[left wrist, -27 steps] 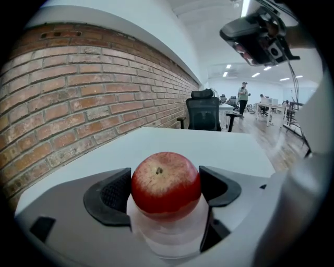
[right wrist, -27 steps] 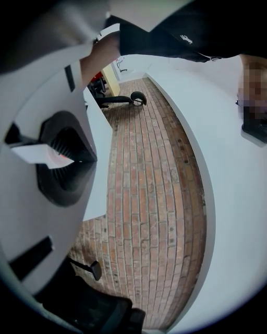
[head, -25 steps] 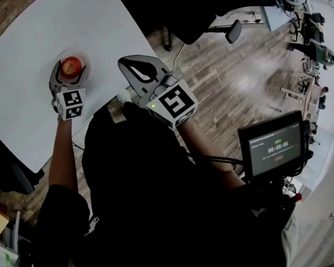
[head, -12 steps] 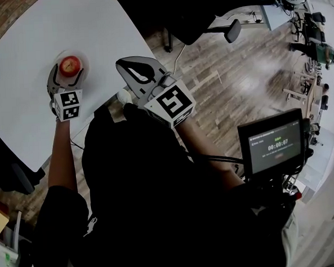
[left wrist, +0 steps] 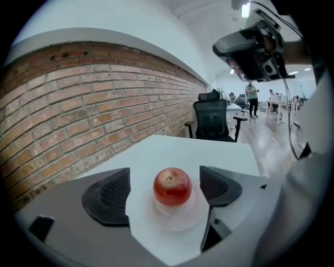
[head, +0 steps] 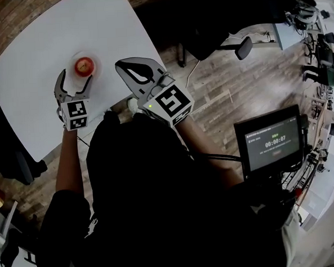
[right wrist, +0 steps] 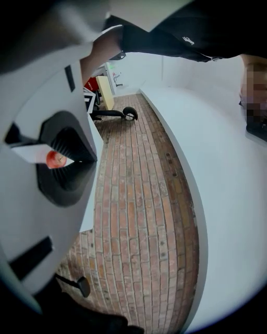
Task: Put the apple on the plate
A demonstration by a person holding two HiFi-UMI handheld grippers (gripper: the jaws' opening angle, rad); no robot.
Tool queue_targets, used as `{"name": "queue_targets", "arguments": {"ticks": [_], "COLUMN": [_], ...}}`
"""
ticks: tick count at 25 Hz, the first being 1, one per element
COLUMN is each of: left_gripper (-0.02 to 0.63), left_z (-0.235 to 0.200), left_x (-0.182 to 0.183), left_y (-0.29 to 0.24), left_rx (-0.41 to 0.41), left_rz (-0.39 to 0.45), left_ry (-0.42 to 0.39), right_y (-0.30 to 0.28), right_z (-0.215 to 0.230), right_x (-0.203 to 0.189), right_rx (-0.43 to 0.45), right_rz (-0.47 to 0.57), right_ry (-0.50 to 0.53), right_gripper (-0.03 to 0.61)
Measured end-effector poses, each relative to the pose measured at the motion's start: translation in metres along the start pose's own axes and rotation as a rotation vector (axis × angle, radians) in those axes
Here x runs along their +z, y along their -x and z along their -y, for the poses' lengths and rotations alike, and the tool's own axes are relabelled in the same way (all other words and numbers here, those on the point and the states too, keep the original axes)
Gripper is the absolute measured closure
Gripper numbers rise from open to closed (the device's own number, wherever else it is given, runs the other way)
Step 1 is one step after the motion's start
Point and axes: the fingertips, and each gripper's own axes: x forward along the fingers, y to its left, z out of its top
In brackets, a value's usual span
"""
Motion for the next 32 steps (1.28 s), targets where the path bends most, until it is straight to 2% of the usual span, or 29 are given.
{"name": "queue_targets", "arguments": {"ticks": [4, 7, 13, 20, 26, 29, 32], "left_gripper": [0.202, 0.300, 0.477, 0.606, 0.606, 0.606, 0.606], "left_z": [-0.007, -0.012, -0.013, -0.009, -0.012, -0.012, -0.009], "left_x": [0.021, 0.035, 0.053, 0.068, 0.084, 0.087, 0.090], "left_y": [0.034, 0.058, 0.107, 0.165, 0.197, 0.197, 0.191], "left_rx": [0.057, 0.101, 0.148, 0.193, 0.228, 0.210, 0.191], "left_rz": [0.037, 0.076, 0.108, 0.145, 0.199, 0.213, 0.210], "left_ry": [0.055, 0.120, 0.157, 0.247, 0.302, 0.340, 0.336], "right_y": [-0.003, -0.004, -0.006, -0.001, -0.001, -0.001, -0.001], "right_z": [-0.016, -0.025, -0.039, -0.048, -0.052, -0.051, -0.050], "right_x": [0.011, 0.017, 0.027, 0.029, 0.031, 0.035, 0.035], "right_rx": [0.063, 0.105, 0.165, 0.209, 0.235, 0.233, 0.227], "right_rz": [0.035, 0.059, 0.096, 0.119, 0.120, 0.139, 0.141], "right_ry": [0.024, 0.041, 0.061, 0.068, 0.089, 0.095, 0.098], "right_gripper": [0.575, 0.575, 0.575, 0.575, 0.575, 0.575, 0.575]}}
